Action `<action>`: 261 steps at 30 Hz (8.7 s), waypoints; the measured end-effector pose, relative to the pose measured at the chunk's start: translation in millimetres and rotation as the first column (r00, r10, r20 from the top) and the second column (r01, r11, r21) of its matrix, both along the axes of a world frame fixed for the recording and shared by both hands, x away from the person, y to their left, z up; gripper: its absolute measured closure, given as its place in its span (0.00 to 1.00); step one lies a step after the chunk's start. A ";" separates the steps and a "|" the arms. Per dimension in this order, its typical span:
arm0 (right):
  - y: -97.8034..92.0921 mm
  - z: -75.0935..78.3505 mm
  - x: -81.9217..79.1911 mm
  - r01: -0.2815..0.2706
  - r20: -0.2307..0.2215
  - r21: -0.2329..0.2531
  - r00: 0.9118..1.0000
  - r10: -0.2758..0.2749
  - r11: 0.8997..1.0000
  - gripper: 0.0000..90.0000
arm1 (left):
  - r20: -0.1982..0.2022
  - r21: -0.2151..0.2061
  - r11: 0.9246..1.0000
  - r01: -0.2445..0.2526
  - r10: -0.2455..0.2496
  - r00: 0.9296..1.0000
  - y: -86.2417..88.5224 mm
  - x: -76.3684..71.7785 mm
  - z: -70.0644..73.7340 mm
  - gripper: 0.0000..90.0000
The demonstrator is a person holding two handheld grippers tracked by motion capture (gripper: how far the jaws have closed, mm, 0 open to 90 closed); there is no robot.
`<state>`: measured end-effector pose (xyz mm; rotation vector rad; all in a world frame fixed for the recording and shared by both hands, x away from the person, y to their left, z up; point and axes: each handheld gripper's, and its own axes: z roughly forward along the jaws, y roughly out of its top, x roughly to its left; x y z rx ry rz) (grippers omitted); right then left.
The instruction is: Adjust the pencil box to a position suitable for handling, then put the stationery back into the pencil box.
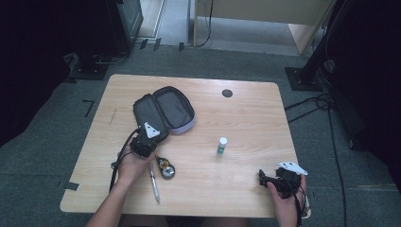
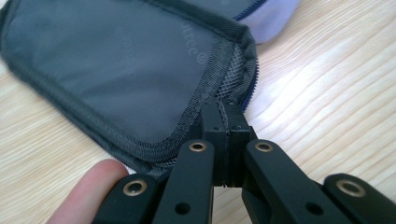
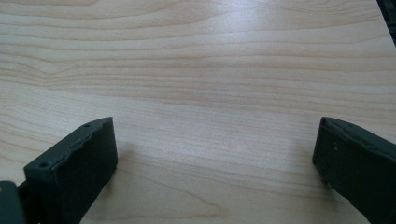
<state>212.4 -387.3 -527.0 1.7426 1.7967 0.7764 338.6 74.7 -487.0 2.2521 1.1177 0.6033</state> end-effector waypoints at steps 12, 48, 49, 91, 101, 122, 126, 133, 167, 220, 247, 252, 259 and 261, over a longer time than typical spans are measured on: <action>-0.2 0.0 -0.1 -0.003 0.000 -0.003 1.000 0.003 1.000 0.00 | -0.002 -0.013 0.996 -0.091 0.091 0.996 38.9 9.7 1.4 1.00; -0.1 0.0 0.0 -0.001 0.000 -0.001 1.000 0.001 1.000 0.00 | -0.026 -0.269 0.944 -0.191 0.191 0.981 -2.6 11.5 15.6 0.69; 0.0 0.0 0.0 0.000 0.000 0.000 1.000 0.000 1.000 0.00 | -0.025 -0.278 0.937 -0.210 0.211 0.977 -2.0 13.9 16.8 0.68; -0.1 0.0 -0.1 -0.002 0.000 -0.001 1.000 0.002 1.000 0.00 | -0.001 -0.145 0.887 -0.438 0.442 0.897 59.5 19.0 15.6 0.48; -0.1 0.0 0.0 -0.002 0.001 -0.001 1.000 0.002 1.000 0.00 | -0.180 -0.283 0.769 -0.573 0.545 0.819 69.6 15.3 10.8 0.32; -0.1 0.0 -0.1 -0.002 0.000 -0.001 1.000 0.002 1.000 0.00 | -0.104 -0.223 0.791 -0.569 0.562 0.821 59.5 33.5 -5.4 0.93; -0.1 0.0 -0.1 -0.002 0.000 -0.002 1.000 0.002 1.000 0.00 | -0.109 -0.235 0.814 -0.531 0.521 0.847 64.0 39.2 -5.5 0.99; -0.1 0.0 0.0 -0.001 0.000 -0.001 1.000 0.001 1.000 0.00 | -0.067 -0.267 0.865 -0.424 0.422 0.904 61.1 39.9 4.7 1.00; -0.1 0.0 0.0 -0.002 0.000 -0.002 1.000 0.002 1.000 0.00 | -0.022 -0.263 0.959 0.109 -0.119 0.993 -12.2 57.6 10.3 1.00; -4.0 6.7 -7.5 0.010 0.056 -0.028 0.998 -0.008 1.000 0.19 | -0.098 -0.277 0.913 -0.298 0.282 0.954 126.5 -45.0 -6.9 0.01; 67.8 76.7 5.8 -0.253 0.190 0.112 0.955 0.229 0.961 0.55 | -0.042 -0.137 0.945 -0.298 0.295 0.955 123.9 -68.2 -32.1 0.01; 89.9 78.7 16.7 -0.297 0.201 0.085 0.940 0.275 0.951 0.65 | -0.041 -0.140 0.941 -0.308 0.305 0.951 122.9 -68.0 -32.2 0.01; 107.7 81.6 32.0 -0.351 0.222 0.124 0.921 0.319 0.928 0.59 | -0.041 -0.141 0.941 -0.308 0.306 0.951 122.8 -68.0 -32.3 0.01; 113.5 81.1 36.3 -0.358 0.222 0.115 0.919 0.327 0.927 0.59 | -0.041 -0.141 0.941 -0.309 0.306 0.951 122.8 -68.0 -32.3 0.01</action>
